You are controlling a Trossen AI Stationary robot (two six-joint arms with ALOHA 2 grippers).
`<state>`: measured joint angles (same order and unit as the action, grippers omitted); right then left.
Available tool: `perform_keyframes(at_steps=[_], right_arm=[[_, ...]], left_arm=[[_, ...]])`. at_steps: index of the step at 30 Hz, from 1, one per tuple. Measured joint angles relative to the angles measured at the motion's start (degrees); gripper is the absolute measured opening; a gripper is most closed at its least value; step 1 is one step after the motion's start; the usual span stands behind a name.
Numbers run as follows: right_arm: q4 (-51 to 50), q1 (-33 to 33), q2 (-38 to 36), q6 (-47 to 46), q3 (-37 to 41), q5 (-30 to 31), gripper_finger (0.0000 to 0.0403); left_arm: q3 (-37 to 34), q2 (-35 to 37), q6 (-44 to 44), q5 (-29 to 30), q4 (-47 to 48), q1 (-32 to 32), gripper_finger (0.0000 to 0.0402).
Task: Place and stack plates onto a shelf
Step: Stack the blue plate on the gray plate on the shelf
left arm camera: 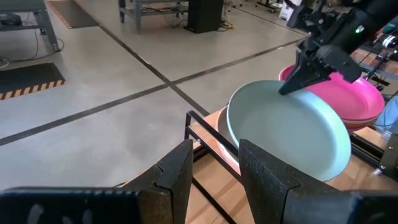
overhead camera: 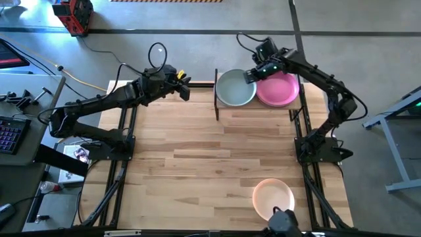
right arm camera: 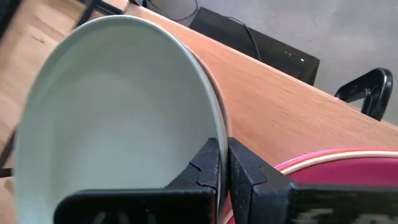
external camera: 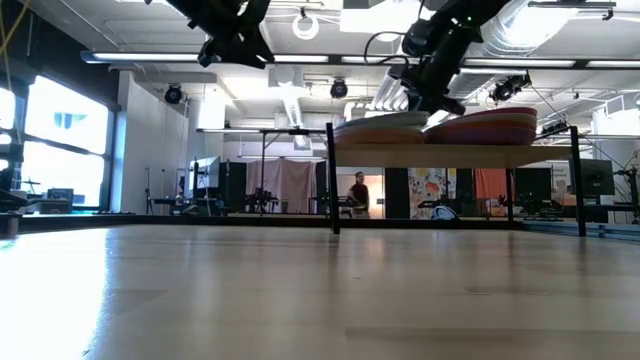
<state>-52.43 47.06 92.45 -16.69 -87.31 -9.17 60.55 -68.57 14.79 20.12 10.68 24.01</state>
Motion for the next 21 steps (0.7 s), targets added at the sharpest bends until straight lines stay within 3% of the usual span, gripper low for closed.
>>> perform_keyframes(at_steps=[6, 21], right_arm=[[-0.03, -1.23, 1.04, -0.42, 0.02, 3.43, 0.0], [0.49, -1.26, 1.04, -0.83, 0.04, 3.61, 0.0001]], left_arm=[[0.0, 0.0, 0.01, 0.0, 0.03, -0.02, 0.0118], [0.0, 0.0, 0.01, -0.02, 0.17, -0.02, 0.0118]])
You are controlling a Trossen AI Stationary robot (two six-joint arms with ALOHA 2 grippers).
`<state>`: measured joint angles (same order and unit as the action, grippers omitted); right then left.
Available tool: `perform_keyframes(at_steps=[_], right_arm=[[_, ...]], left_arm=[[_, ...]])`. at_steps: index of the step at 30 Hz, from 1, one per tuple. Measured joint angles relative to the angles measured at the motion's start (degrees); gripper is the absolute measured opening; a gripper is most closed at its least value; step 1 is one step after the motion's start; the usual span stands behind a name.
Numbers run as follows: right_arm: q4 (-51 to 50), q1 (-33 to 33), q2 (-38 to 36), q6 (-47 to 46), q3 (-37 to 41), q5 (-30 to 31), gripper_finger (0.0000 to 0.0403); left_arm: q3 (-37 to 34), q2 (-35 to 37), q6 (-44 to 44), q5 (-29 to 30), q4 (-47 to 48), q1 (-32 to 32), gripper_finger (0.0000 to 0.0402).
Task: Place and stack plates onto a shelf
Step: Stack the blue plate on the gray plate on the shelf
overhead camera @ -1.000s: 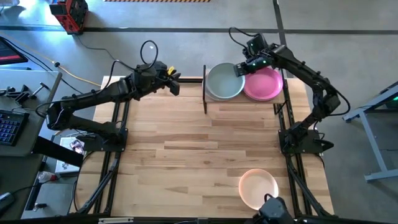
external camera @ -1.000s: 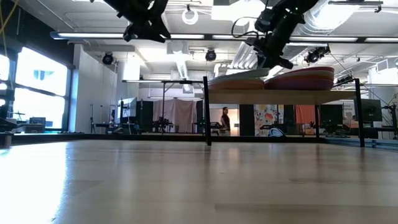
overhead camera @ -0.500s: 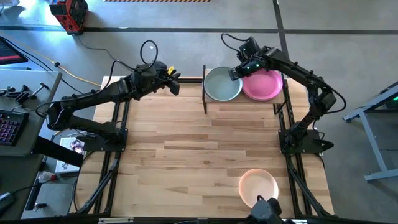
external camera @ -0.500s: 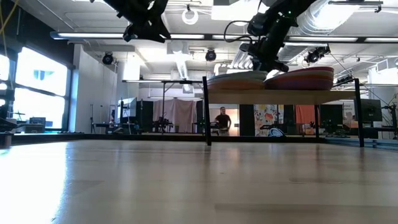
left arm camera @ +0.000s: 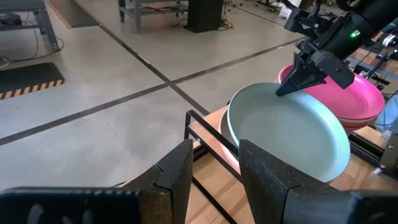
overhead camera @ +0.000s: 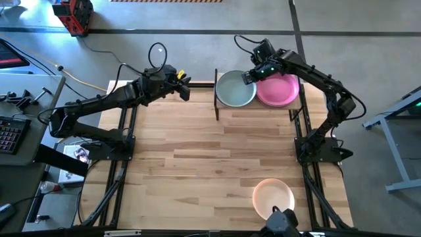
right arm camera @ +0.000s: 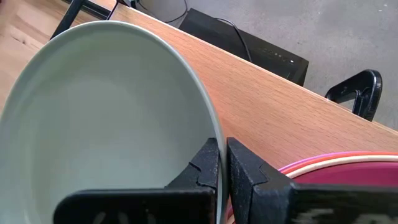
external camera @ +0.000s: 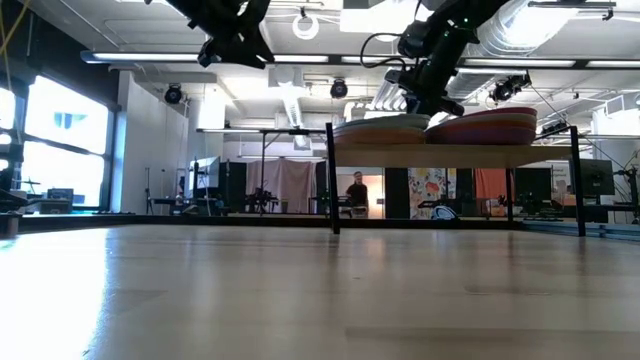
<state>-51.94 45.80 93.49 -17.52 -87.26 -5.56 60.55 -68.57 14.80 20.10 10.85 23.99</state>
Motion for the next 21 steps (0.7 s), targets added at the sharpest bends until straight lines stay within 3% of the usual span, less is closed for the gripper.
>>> perform_keyframes(at_steps=[13, 21], right_arm=[[-0.09, 0.34, 0.0, -2.12, 0.02, -4.78, 0.0001], [-1.14, 0.63, 0.0, -3.44, 0.02, -3.88, 0.0001]], left_arm=[[0.0, 0.01, -0.01, -0.01, -0.14, 0.0, 0.0118], [0.0, 0.0, -4.5, 0.07, -0.37, 0.0, 0.0118]])
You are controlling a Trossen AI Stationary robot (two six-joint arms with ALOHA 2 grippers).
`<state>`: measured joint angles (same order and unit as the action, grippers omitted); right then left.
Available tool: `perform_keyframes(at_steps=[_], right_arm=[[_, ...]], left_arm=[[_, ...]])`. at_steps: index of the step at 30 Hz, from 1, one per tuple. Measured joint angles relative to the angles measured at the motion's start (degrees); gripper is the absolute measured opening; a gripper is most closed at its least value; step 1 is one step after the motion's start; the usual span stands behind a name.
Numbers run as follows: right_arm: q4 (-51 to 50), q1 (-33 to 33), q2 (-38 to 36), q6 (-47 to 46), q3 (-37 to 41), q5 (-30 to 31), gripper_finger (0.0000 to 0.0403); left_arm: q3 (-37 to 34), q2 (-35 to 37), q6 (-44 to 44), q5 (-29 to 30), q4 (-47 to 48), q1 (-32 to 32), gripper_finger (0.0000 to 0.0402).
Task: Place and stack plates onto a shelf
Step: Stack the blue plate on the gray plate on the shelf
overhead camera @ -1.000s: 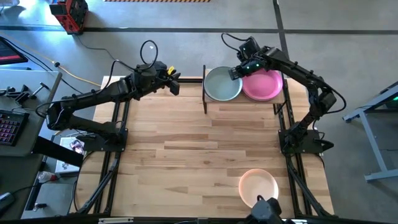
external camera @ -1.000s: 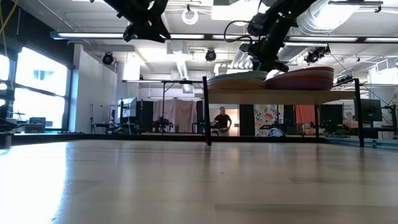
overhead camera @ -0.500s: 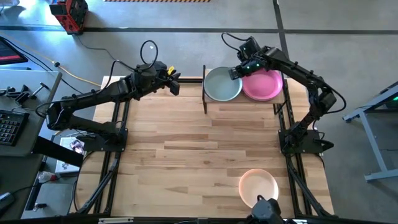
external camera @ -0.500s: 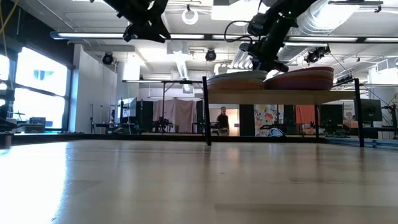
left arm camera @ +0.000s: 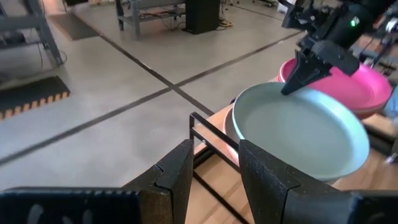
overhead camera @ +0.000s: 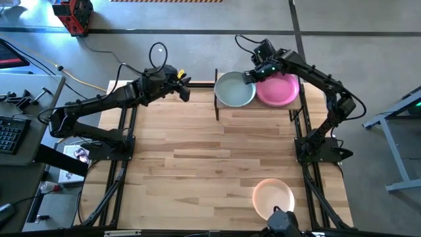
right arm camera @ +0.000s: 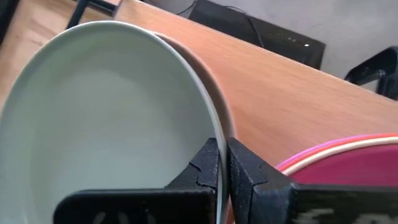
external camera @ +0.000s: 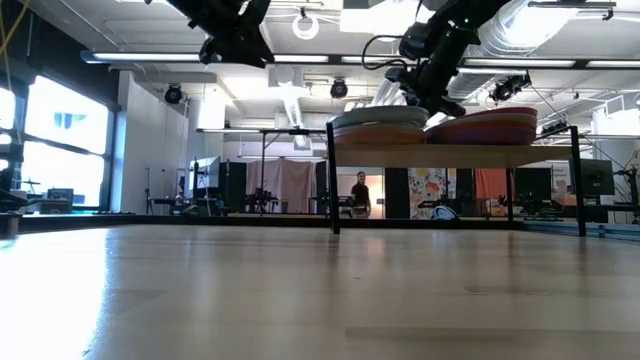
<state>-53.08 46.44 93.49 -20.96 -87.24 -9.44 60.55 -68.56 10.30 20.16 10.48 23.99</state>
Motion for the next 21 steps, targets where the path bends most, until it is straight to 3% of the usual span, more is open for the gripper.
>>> perform_keyframes(at_steps=[7, 21], right_arm=[[-1.65, 0.24, -0.17, 1.51, -2.08, 5.47, 0.0001], [-4.45, -2.36, 0.68, 1.95, -3.82, 6.33, 0.0001]], left_arm=[[0.0, -0.01, -4.46, 0.02, 0.42, 0.0, 0.0118], [0.0, 0.0, -4.52, 0.07, 0.42, -0.02, 0.0118]])
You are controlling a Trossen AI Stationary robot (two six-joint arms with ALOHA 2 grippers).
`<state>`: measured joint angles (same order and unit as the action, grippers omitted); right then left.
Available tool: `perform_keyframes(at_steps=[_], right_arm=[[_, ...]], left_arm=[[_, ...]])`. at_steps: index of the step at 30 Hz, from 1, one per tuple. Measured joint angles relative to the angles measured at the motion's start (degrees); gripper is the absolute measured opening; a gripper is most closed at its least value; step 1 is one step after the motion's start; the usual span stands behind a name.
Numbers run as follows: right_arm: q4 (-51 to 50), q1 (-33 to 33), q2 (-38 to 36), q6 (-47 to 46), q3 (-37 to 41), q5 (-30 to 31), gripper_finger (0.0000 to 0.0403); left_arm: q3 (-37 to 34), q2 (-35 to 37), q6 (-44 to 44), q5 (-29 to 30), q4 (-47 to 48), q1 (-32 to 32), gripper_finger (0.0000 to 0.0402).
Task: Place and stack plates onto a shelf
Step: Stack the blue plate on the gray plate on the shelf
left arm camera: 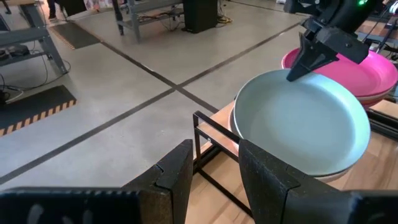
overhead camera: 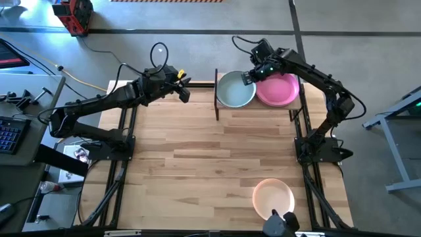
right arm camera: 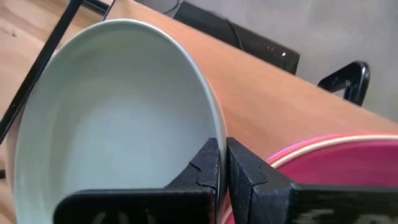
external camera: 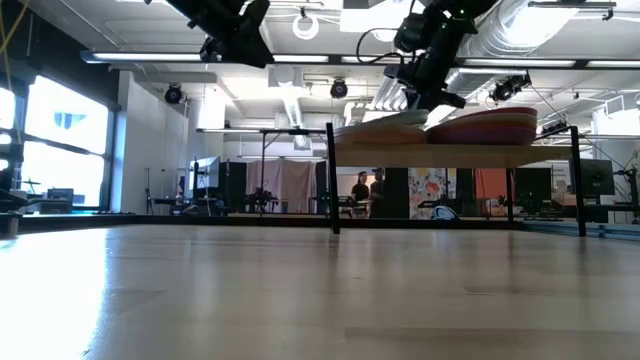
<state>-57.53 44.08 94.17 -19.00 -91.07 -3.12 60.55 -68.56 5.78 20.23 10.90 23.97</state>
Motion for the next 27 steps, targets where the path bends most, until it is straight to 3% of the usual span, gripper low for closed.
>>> perform_keyframes(at_steps=[27], right_arm=[[-0.51, -0.64, 0.0, -1.7, 0.04, 1.18, 0.0001]], left_arm=[[0.0, 0.0, 0.0, -0.09, -0.02, 0.0, 0.0118]])
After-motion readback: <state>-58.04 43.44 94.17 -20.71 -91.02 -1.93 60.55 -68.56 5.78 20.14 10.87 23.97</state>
